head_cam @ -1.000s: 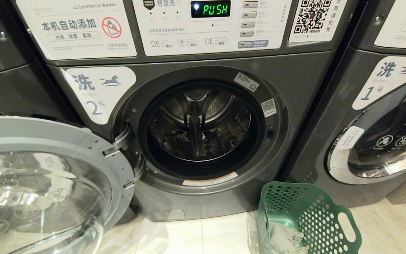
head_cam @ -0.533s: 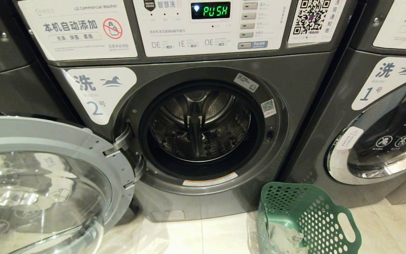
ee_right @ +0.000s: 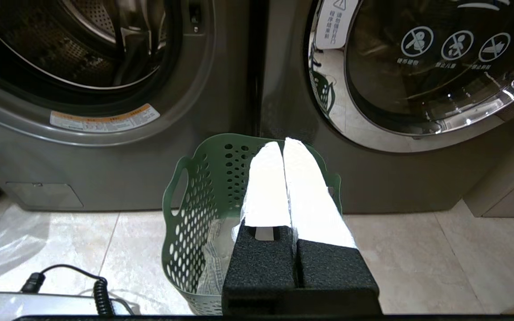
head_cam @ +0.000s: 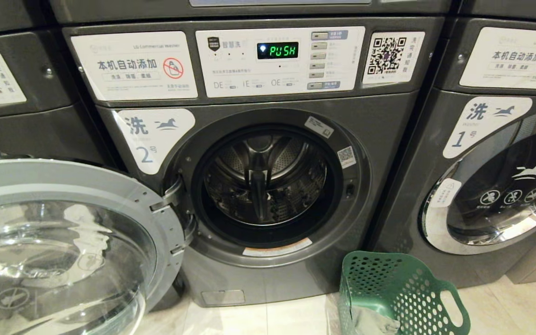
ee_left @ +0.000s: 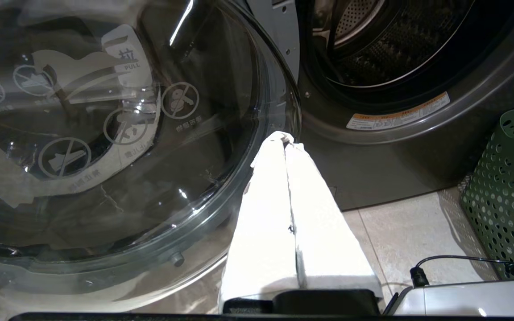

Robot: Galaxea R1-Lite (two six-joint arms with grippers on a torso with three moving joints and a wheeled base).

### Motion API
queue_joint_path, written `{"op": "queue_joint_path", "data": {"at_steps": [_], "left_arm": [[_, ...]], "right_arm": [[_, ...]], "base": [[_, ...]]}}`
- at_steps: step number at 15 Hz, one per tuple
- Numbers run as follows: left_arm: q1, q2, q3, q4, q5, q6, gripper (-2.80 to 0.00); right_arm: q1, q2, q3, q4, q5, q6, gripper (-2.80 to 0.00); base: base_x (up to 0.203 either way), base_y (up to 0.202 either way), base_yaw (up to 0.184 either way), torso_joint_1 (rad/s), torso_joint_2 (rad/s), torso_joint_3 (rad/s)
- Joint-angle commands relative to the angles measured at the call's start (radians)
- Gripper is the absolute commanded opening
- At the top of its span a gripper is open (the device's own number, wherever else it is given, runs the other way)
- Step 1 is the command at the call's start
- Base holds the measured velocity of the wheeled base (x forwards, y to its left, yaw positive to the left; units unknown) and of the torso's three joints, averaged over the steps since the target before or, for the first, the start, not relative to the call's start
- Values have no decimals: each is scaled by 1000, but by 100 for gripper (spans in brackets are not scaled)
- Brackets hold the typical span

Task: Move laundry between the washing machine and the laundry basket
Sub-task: Close the washing machine door with the left hand

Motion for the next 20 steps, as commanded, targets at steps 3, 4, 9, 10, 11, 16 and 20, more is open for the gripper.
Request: {"op": "queue_joint_path", "data": {"at_steps": [3,4,9,10,11,16,20], "left_arm": [[0,2,0,0,0,-2,-280],[0,2,0,0,0,-2,-280],[1,2,0,0,1,-2,-280],[0,2,0,0,2,-4,-280],[0,2,0,0,2,-4,-280],[0,2,0,-1,3,-8,-280],[0,2,0,-1,3,-8,-280]], "right_arm": [[0,2,0,-1,1,-1,-280],[0,2,0,-1,1,1,-280],[0,2,0,-3,1,1,-280],[0,2,-2,-3,1,1,-280],[0,2,-1,-3,1,1,-280],[0,2,-1,-3,-1,2,-280],[0,2,0,-3,-1,2,-280]], "base": [[0,0,0,3,0,80],[0,0,0,2,4,27],[0,0,0,0,0,0],[0,0,0,0,0,0],[0,0,0,0,0,0],[-89,0,2,2,1,1],[-196,0,1,1,2,3]]}}
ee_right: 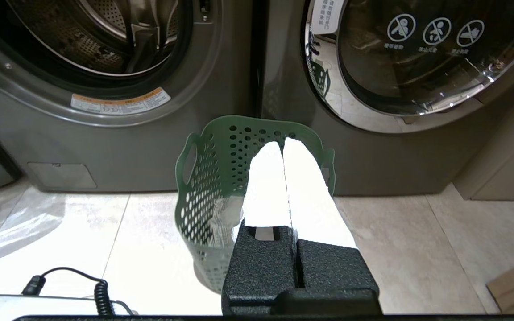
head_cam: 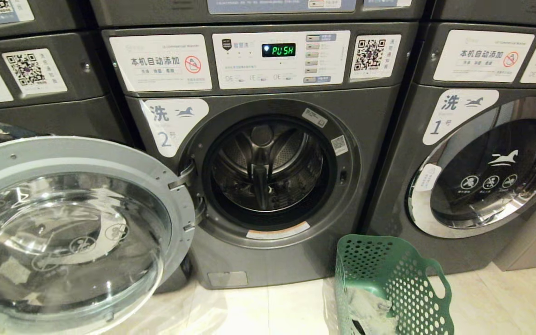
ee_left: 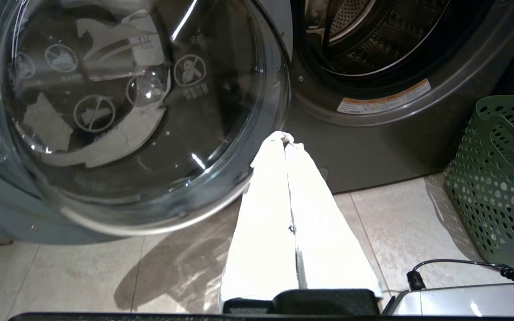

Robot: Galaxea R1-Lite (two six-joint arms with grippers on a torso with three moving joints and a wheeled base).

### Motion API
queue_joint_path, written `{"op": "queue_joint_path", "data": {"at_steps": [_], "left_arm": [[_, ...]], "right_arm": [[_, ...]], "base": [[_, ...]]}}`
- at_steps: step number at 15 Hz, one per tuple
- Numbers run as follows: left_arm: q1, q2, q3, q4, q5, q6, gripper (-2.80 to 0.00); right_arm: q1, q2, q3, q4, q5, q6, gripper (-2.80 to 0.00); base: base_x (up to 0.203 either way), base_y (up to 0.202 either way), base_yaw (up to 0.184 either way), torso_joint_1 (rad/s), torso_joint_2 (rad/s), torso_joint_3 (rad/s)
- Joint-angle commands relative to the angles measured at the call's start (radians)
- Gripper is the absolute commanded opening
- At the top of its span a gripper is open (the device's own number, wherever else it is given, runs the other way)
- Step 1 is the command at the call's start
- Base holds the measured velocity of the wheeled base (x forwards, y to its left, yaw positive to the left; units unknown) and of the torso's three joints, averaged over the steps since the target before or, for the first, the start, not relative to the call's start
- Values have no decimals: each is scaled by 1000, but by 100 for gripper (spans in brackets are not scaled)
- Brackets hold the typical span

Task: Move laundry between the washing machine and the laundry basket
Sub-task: Close the washing machine door with the left hand

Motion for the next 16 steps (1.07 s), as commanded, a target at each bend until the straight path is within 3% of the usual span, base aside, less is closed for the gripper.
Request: {"op": "queue_joint_path", "data": {"at_steps": [1,7,16], "left_arm": [[0,2,0,0,0,0,-280],[0,1,0,0,-6,-1,-280],[0,0,0,0,-7,-3,-280]], "right_arm": [[0,2,-1,0,0,-2,-280],[0,2,-1,1,0,-1,-280],[0,2,-1,1,0,-1,-280]], "base": [[-195,0,1,2,2,0],[-185,0,2,0,3,4],[-7,0,0,0,0,1]]}}
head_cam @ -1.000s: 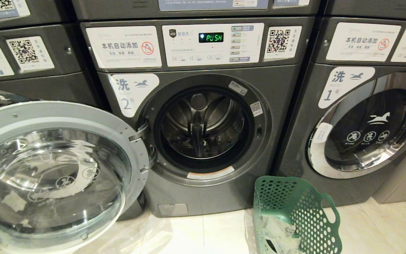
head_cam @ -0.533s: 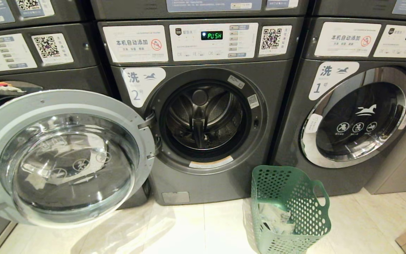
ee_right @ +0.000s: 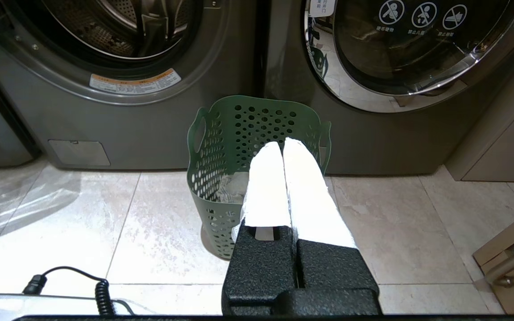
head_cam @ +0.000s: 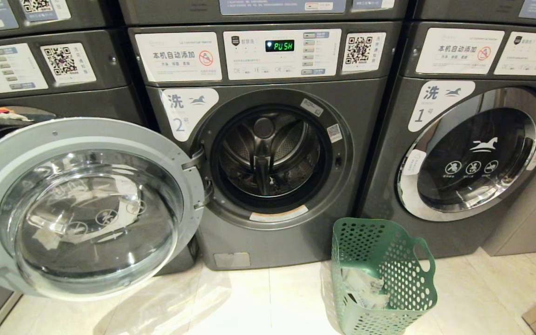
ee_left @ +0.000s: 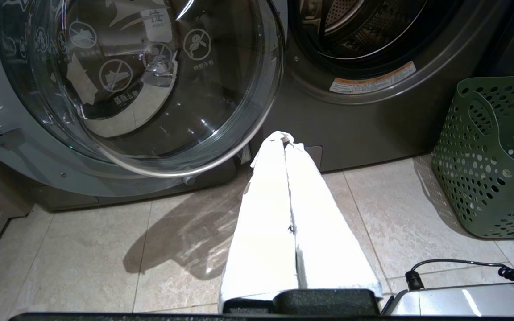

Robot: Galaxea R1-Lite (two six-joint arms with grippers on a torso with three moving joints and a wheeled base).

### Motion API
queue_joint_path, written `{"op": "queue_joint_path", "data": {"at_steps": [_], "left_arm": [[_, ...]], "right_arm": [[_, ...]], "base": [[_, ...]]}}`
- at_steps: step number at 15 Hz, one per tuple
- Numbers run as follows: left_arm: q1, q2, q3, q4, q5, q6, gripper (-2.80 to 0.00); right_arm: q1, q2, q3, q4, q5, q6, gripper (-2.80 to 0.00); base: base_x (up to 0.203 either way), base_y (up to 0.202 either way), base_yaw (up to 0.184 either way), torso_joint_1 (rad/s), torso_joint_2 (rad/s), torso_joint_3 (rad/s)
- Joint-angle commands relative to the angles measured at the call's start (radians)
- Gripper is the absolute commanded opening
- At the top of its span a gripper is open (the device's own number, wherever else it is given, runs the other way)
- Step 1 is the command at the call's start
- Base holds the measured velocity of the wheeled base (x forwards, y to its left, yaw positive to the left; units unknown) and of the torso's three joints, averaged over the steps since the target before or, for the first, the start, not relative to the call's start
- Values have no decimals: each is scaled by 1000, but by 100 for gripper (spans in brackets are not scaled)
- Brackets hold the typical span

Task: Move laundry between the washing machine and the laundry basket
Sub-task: Close the washing machine door with the left hand

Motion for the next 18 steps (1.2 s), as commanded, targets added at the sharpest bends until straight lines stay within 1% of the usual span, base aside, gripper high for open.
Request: {"op": "queue_joint_path", "data": {"at_steps": [1,3,4,6,9,11,12,13,16,18], "left_arm": [[0,0,0,0,1,-1,-280],[0,2,0,0,1,-2,-280],[0,2,0,2,1,-5,-280],[1,2,0,2,9,6,-280],[0,2,0,2,4,35,-280],[0,0,-1,0,9,14,-280],[0,1,0,2,11,-13,-280],[1,0,0,0,12,-23,-280],[0,0,0,0,12,-22,-280],[0,0,0,0,10,-21,-280]], "right_arm": [[0,1,0,0,2,-1,-280],[0,2,-1,3,6,-4,-280],[0,2,2,-1,12,-19,-280],[0,2,2,0,16,-40,-280],[0,2,2,2,13,-31,-280],[0,2,2,2,12,-25,-280],[0,2,2,-2,16,-31,-280],[0,2,0,0,10,-16,-280],[0,2,0,-2,6,50,-280],[0,2,0,-2,6,56,-280]], "base": [[0,0,0,0,0,0],[0,0,0,0,0,0],[0,0,0,0,0,0],[0,0,0,0,0,0],[0,0,0,0,0,0],[0,0,0,0,0,0],[0,0,0,0,0,0],[0,0,0,0,0,0],[0,0,0,0,0,0],[0,0,0,0,0,0]]}}
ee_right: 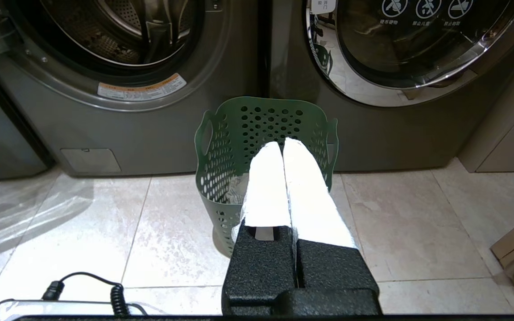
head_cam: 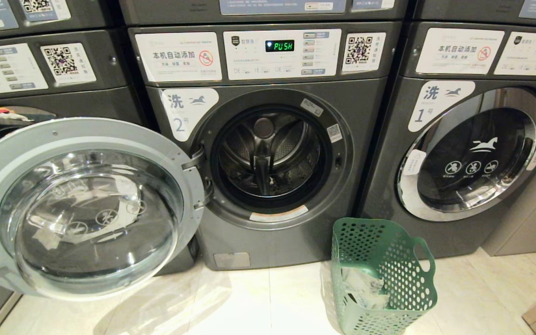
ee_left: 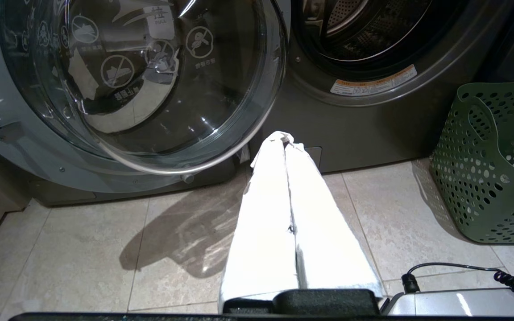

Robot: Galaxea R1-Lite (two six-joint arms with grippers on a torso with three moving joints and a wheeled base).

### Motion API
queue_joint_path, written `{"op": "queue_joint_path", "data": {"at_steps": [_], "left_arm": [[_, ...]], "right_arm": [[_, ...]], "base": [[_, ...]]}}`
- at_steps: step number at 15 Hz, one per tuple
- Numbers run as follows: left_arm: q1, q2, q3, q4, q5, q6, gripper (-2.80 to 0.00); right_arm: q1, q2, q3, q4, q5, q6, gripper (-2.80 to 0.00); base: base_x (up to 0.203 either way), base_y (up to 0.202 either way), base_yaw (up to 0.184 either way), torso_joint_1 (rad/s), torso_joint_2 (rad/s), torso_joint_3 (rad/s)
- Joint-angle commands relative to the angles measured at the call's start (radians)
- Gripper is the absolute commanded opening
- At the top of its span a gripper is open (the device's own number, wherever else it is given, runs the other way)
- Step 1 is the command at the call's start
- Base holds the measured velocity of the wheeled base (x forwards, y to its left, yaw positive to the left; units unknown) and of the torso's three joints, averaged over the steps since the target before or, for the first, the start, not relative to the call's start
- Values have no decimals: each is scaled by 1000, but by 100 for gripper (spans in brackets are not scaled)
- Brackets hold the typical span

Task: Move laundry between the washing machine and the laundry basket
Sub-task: Close the washing machine door with the left hand

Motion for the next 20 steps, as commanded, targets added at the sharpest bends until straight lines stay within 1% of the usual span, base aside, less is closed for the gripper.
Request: {"op": "queue_joint_path", "data": {"at_steps": [1,12,16,18,20], "left_arm": [[2,0,0,0,-1,0,-280],[0,0,0,-2,5,-4,-280],[0,1,0,2,2,13,-280],[0,0,0,0,-3,4,-280],[0,1,0,-3,4,-21,-280]], "right_arm": [[0,2,0,-1,1,0,-280],[0,2,0,-1,1,0,-280],[0,1,0,-1,1,0,-280],[0,1,0,-1,1,-1,-280],[0,2,0,-1,1,-1,-280]], "base": [[0,0,0,0,0,0],[0,0,0,0,0,0],[0,0,0,0,0,0],[0,0,0,0,0,0],[0,0,0,0,0,0]]}}
